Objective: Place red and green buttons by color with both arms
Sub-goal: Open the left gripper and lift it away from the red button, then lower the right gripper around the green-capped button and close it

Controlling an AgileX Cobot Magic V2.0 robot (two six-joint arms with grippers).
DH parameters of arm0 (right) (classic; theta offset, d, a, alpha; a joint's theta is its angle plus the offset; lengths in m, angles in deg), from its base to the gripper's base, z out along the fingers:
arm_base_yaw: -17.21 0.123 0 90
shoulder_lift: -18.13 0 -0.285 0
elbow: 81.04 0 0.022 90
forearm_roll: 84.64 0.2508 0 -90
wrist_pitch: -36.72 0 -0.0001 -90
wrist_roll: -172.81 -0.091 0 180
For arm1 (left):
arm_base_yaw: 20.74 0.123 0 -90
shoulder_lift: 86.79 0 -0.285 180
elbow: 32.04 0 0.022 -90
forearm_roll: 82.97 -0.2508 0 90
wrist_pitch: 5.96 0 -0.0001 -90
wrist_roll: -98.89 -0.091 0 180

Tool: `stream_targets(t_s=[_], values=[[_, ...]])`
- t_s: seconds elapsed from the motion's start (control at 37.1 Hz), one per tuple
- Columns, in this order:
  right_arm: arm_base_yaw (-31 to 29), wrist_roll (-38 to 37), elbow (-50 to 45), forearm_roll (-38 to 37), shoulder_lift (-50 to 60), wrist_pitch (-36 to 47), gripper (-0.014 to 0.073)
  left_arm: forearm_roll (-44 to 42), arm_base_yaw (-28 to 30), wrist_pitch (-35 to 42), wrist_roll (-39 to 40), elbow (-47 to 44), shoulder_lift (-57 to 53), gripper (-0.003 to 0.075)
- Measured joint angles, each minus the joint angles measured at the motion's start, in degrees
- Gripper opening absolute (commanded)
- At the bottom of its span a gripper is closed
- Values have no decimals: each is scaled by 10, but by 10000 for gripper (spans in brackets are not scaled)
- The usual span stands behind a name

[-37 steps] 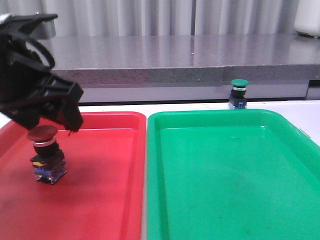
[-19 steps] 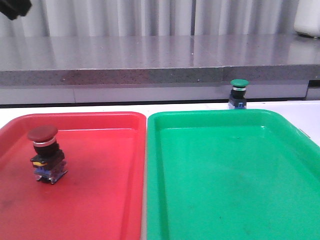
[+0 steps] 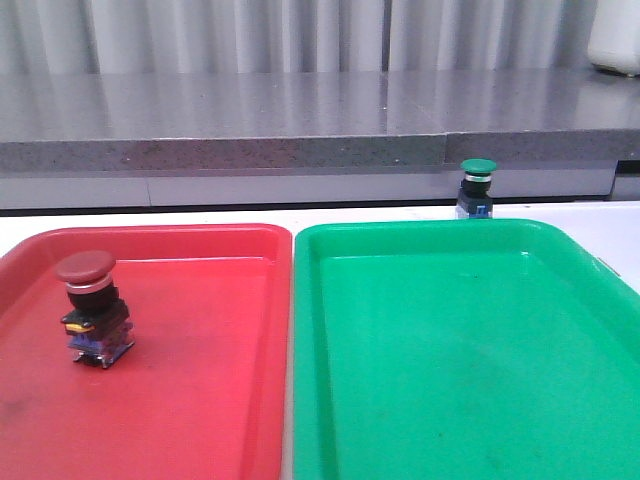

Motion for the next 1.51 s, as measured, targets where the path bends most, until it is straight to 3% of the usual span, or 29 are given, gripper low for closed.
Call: stream_targets(t_s=[0.19,0.65,0.92,1.1,1.51], values=[[0,0,0,0,0,0,604,9,0,14,1,-42,-131,-20],[0,0,3,0,-31,34,604,9,0,26,1,-42,-135,-20],[1,0,168,0,-357,45,604,9,0,26,1,-42,-135,-20],[67,0,322,3,-582,43,604,10,0,26,1,-42,-135,-20],[76,-38,671,24,-921,-121,604,10,0,26,1,-42,-135,-20]])
